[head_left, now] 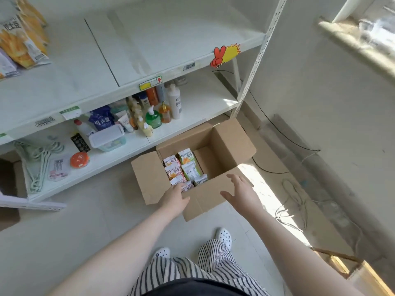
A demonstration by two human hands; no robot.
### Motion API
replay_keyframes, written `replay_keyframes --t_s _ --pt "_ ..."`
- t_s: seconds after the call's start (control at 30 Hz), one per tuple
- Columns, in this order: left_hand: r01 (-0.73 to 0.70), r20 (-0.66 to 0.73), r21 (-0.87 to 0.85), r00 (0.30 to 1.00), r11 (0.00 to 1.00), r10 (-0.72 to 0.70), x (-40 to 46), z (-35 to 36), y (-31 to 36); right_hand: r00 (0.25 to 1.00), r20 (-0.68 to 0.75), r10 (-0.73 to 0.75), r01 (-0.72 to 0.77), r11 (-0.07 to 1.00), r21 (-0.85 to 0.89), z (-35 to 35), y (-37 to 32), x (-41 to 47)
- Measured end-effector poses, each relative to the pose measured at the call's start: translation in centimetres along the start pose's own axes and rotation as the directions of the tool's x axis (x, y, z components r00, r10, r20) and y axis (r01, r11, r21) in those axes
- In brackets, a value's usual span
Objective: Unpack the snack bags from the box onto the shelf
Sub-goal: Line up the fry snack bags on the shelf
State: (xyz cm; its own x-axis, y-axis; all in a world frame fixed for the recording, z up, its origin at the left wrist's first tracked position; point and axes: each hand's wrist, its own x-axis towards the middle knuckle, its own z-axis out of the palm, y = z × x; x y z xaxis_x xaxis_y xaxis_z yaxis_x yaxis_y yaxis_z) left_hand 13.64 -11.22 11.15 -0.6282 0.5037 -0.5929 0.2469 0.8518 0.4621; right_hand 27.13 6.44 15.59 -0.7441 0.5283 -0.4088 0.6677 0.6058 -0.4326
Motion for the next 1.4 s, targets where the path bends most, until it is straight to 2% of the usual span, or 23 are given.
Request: replay_keyframes --t_s 0.13,0.27,0.4,0.57,0.73,1.0,1.07,1.2,1.3,1.4 --pt "0.119 -0.040 -0.159 0.991 0.980 -0.127 1.1 1.2 1.9 0.994 0.089 -0.063 0.066 0.998 -0.025 -2.1 1.8 4.0" --pt "0.203 -0.064 -0.266 0.972 0.942 -0.228 1.9 1.0 1.6 0.975 0.185 -0.121 0.130 0.991 -0.039 -2.8 0.7 8.6" --pt "0.272 -0.082 -0.267 0.949 0.925 -0.303 4.3 -0.8 0.1 0.948 0.257 -0.187 0.199 0.980 -0.021 -2.2 -1.9 13.6" --pt "0.280 -0.042 -0.268 0.952 0.922 -0.302 11.6 -1.7 -2.2 0.915 0.347 -0.204 0.238 0.970 -0.056 0.7 -3.2 21.3" --pt "0.297 -0.025 -0.310 0.947 0.903 -0.320 20.4 2.0 -6.0 0.882 0.430 -0.193 0.242 0.968 -0.063 8.4 -1.2 30.1" --pt "0.296 -0.019 -0.377 0.945 0.878 -0.327 35.2 14.1 -14.1 0.761 0.623 -0.184 0.334 0.933 -0.132 27.2 6.5 41.5" --pt "0.292 -0.061 -0.340 0.942 0.894 -0.331 38.5 16.3 -15.3 0.747 0.641 -0.176 0.340 0.930 -0.141 31.0 8.0 43.5" --pt "0.350 -0.051 -0.265 0.925 0.899 -0.375 44.2 21.0 -18.0 0.697 0.701 -0.150 0.387 0.902 -0.191 38.4 11.2 46.3" --pt "0.442 -0.068 -0.230 0.882 0.867 -0.467 46.9 23.8 -20.1 0.674 0.717 -0.178 0.446 0.872 -0.203 41.8 12.4 47.6" --pt "0.474 -0.132 -0.117 0.864 0.873 -0.486 48.5 25.2 -21.2 0.666 0.709 -0.234 0.562 0.782 -0.271 43.8 12.9 48.0"
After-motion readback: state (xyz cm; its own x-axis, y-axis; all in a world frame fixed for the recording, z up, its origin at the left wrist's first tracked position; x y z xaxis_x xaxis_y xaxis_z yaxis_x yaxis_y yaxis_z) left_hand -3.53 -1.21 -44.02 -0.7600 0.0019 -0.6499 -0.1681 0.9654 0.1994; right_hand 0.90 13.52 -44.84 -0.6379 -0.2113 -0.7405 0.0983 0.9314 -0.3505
